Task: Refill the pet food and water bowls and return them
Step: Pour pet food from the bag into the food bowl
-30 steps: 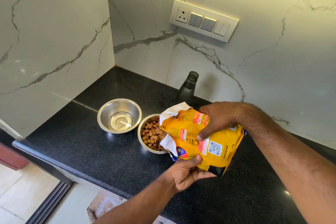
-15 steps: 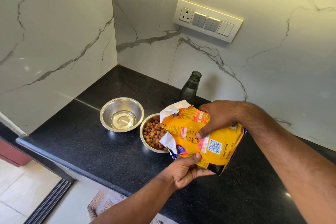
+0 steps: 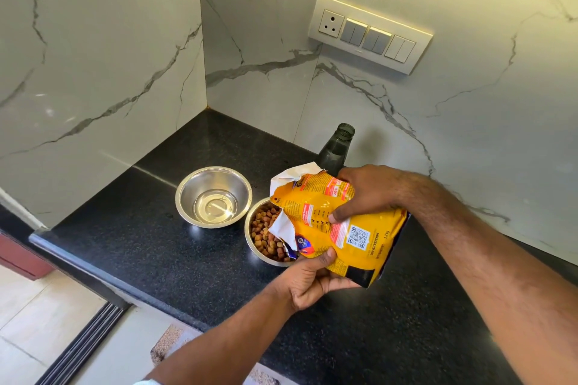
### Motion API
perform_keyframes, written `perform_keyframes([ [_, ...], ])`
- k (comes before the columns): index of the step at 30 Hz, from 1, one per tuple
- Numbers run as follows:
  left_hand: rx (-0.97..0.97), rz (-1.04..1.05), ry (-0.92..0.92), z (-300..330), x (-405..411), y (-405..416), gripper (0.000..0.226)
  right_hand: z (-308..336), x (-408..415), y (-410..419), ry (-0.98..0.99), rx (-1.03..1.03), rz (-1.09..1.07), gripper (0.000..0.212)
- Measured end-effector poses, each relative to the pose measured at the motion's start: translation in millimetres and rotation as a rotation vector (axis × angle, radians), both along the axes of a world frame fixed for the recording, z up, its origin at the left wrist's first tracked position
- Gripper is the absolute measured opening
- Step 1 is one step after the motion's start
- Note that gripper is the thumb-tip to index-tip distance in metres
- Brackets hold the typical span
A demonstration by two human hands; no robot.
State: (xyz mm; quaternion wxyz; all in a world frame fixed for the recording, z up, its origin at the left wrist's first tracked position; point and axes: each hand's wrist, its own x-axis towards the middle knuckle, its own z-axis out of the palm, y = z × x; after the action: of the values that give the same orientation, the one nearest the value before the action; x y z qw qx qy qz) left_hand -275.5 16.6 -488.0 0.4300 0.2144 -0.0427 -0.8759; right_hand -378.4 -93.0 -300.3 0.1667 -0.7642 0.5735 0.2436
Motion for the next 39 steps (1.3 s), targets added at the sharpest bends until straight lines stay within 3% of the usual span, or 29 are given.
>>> perform_keyframes([
  [28, -0.047, -0.06, 0.055, -8.2, -21.8, 24.4, 0.09, -2.5, -18.8, 19.5, -0.024, 0.021, -0.002, 0.081],
  [34, -0.122, -0.087, -0.032, -4.3, -16.3, 25.6, 0.083, -4.4, -36.7, 35.3, -0.084, -0.022, -0.014, 0.079],
  [39, -0.219, -0.178, -0.209, -8.3, -8.0, 20.6, 0.071, -20.2, -65.4, 56.4, -0.27, -0.026, -0.113, 0.061],
])
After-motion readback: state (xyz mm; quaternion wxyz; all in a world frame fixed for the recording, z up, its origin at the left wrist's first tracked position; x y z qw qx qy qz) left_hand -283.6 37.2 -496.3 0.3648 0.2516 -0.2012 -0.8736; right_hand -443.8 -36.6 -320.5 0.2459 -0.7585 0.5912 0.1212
